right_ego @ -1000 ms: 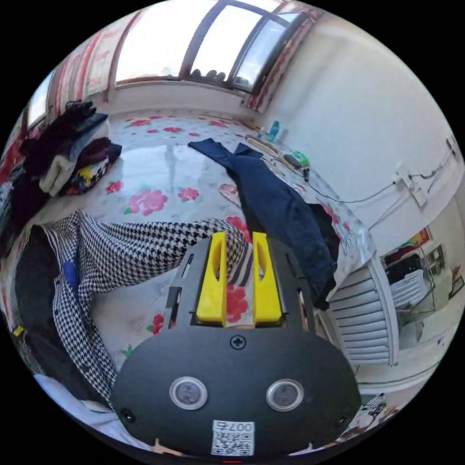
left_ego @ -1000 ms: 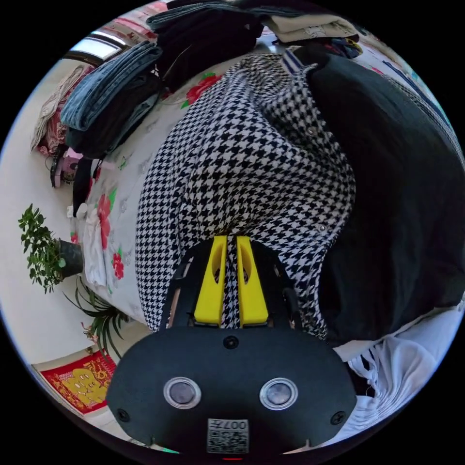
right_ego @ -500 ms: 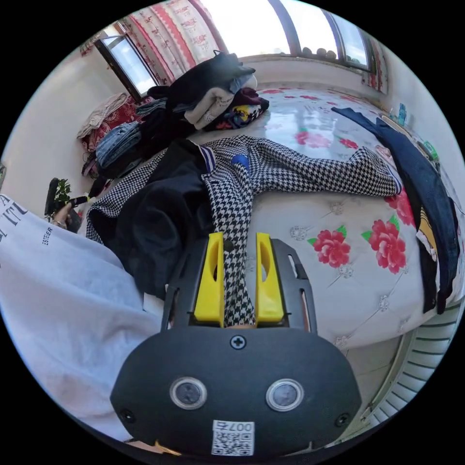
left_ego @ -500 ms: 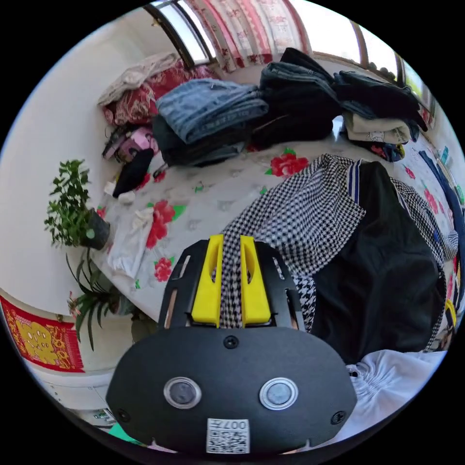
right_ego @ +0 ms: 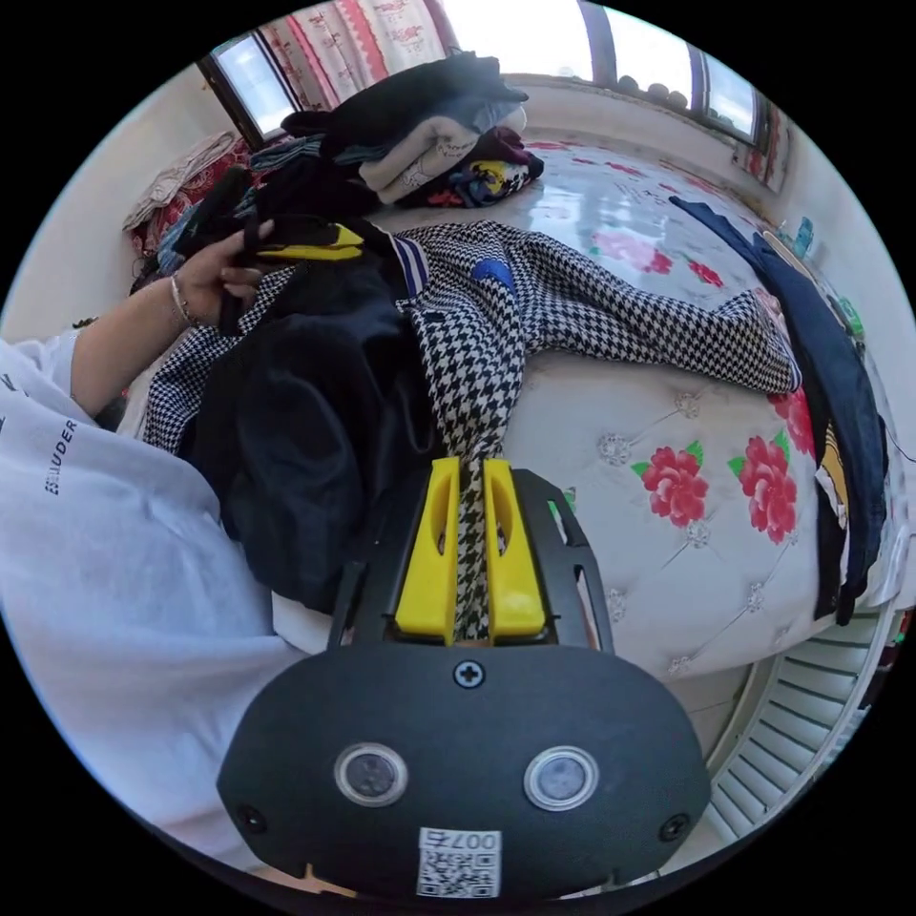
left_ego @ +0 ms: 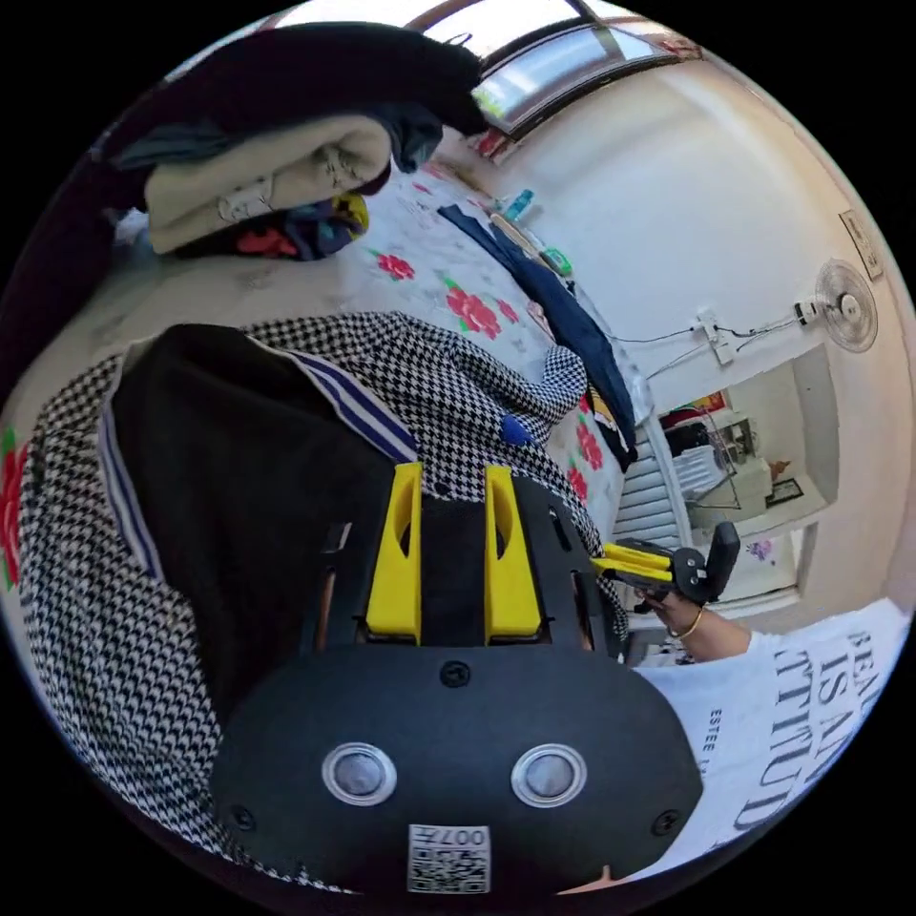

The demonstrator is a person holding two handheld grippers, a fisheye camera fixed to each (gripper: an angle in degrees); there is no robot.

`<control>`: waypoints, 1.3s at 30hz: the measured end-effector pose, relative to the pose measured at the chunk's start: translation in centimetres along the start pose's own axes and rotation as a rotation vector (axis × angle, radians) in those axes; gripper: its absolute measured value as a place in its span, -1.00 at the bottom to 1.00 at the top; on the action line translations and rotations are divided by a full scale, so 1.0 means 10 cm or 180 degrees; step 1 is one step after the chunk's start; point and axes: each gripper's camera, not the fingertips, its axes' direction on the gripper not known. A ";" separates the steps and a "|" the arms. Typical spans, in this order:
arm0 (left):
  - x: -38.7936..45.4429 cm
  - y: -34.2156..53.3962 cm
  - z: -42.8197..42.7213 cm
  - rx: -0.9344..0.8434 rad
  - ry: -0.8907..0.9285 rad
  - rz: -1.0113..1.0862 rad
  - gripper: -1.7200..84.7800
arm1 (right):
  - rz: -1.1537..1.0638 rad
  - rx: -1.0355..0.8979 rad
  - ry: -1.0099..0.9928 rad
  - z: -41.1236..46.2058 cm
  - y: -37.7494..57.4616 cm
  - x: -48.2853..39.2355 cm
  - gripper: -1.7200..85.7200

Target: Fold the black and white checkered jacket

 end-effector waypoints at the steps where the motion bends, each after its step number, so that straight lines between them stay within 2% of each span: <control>1: -0.08 -0.19 0.25 -0.0202 -0.0047 -0.0064 -0.70 | 0.0011 0.0010 0.0006 -0.02 0.00 0.00 -0.89; 3: -0.18 -0.40 0.56 -0.0492 -0.0225 -0.0121 -0.70 | 0.0082 0.0091 0.0016 -0.12 0.04 0.02 -0.91; 5: -0.23 -0.52 0.68 -0.0509 -0.0378 -0.0157 -0.73 | 0.0154 0.0163 -0.0014 -0.19 0.07 0.03 -0.92; 9: -0.22 -0.67 0.84 -0.0857 -0.0642 0.0049 -0.92 | 0.0291 0.0280 -0.0113 -0.29 0.13 0.07 -0.94; 11: -0.24 -0.71 0.79 -0.0928 -0.0446 0.0154 -0.96 | 0.0289 0.0292 -0.0145 -0.35 0.12 0.09 -0.95; 15: -0.36 -0.72 0.48 -0.0722 0.0067 0.0123 -0.98 | 0.0190 0.0411 -0.0189 -0.52 0.11 0.11 -0.95; 17: -0.39 -0.67 0.46 -0.0768 0.0043 0.0125 -0.98 | 0.0179 0.0458 -0.0199 -0.58 0.10 0.12 -0.95; 20: -0.40 -0.59 0.26 -0.0453 0.0075 0.0197 -0.98 | 0.0224 0.0587 -0.0348 -0.71 0.06 0.15 -0.95; 23: -0.39 -0.71 -0.18 -0.0087 0.0290 0.0227 -0.98 | -0.0024 0.0712 -0.0519 -0.94 -0.10 0.01 -0.95; 26: -0.30 -0.87 -0.74 0.0237 -0.0002 0.0402 -0.98 | -0.0482 0.0783 -0.0565 -1.10 -0.35 -0.33 -0.93; 29: -0.36 -0.87 -1.22 0.0691 -0.0625 0.0272 -0.98 | -0.0742 0.0814 -0.1045 -0.94 -0.57 -0.74 -0.90; 31: -0.60 -0.66 -1.25 0.0706 -0.0956 -0.0202 -0.97 | -0.0984 0.0633 -0.1544 -0.68 -0.63 -0.99 -0.88; 32: -0.66 -0.57 -1.20 0.0675 -0.0896 -0.0277 -0.97 | -0.1031 0.0466 -0.1714 -0.53 -0.65 -1.11 -0.86; 34: -0.74 -0.08 -0.94 0.0566 -0.0568 -0.0286 -0.92 | -0.1030 0.0328 -0.1653 -0.40 -0.62 -1.17 -0.85; 37: -0.63 0.73 -0.51 0.0317 -0.0588 -0.0220 -0.86 | -0.0933 0.0383 -0.1107 -0.45 -0.40 -0.89 -0.83; 39: -0.47 1.25 -0.28 0.0200 -0.0562 -0.0185 -0.85 | -0.0530 0.0269 -0.0607 -0.46 -0.13 -0.41 -0.82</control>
